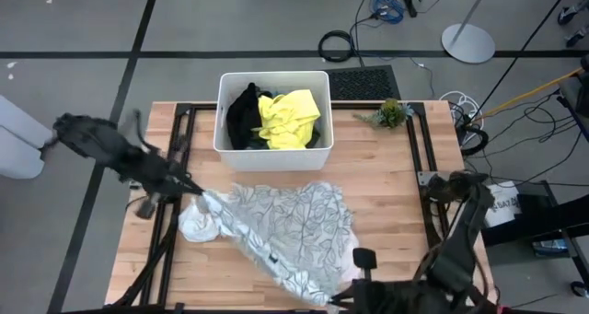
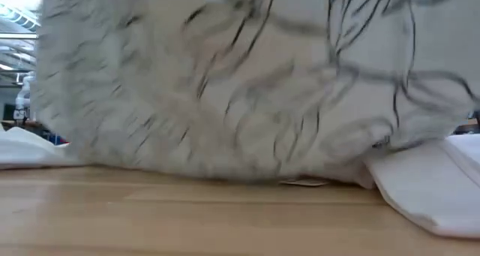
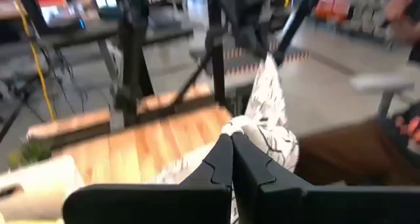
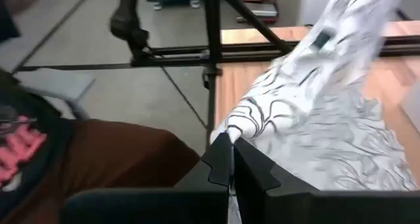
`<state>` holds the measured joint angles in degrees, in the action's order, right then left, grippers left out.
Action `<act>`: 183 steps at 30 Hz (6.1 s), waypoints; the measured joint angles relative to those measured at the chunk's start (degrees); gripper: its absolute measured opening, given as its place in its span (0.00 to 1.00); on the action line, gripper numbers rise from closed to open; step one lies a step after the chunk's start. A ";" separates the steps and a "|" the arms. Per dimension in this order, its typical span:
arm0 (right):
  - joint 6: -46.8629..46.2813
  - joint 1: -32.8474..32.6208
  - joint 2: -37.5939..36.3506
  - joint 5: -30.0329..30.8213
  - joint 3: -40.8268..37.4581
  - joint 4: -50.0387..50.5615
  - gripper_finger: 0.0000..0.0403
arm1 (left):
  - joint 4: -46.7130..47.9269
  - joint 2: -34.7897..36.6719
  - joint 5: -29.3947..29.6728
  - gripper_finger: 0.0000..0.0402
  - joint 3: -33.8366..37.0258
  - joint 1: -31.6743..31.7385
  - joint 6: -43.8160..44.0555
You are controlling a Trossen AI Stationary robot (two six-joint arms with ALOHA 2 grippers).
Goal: Fold laundry
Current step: Fold the white patterned blouse
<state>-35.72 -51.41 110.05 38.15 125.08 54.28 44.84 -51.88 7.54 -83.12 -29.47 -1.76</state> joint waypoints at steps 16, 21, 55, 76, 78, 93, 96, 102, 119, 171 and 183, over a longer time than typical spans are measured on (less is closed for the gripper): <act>-29.90 7.47 0.61 4.46 -6.06 34.32 0.00 | 5.06 -1.26 22.90 0.00 15.73 5.28 1.63; -30.22 13.18 0.20 -5.21 -14.73 35.69 0.00 | 3.45 -1.81 22.99 0.00 21.53 9.05 2.87; -27.19 25.02 -18.85 -23.56 -62.29 2.61 0.00 | -8.15 -3.90 19.65 0.25 28.24 19.06 4.50; -25.93 27.49 -18.80 -26.35 -62.29 0.12 0.00 | -72.35 -43.27 5.46 0.24 32.36 -3.90 0.06; -25.87 27.48 -18.80 -26.36 -62.29 -0.11 0.00 | -71.97 -47.60 7.28 0.24 29.49 -4.01 -0.05; -22.08 27.47 -18.78 -26.23 -62.27 -3.55 0.00 | -52.42 -69.30 6.12 0.24 5.95 -2.06 4.40; -22.06 27.47 -18.76 -26.25 -62.27 -3.57 0.00 | -51.25 -70.77 5.72 0.24 4.97 -1.62 4.45; -22.05 27.48 -18.76 -26.25 -62.27 -4.15 0.00 | -48.96 -70.50 4.66 0.24 4.79 -0.19 7.54; -20.57 27.49 -18.76 -26.27 -62.27 -6.19 0.00 | -49.66 -74.27 -5.33 0.22 4.64 3.23 13.42; 7.02 38.64 -1.18 -19.24 -49.59 -34.39 0.00 | 9.72 -23.50 28.23 0.00 31.47 -8.55 52.45; 8.21 38.38 0.38 -25.26 -49.59 -44.59 0.03 | -12.40 -23.54 13.26 0.08 40.95 -8.54 48.89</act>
<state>-27.51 -13.03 110.42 12.89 75.48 9.69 32.44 -75.42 20.80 -42.16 -38.01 47.14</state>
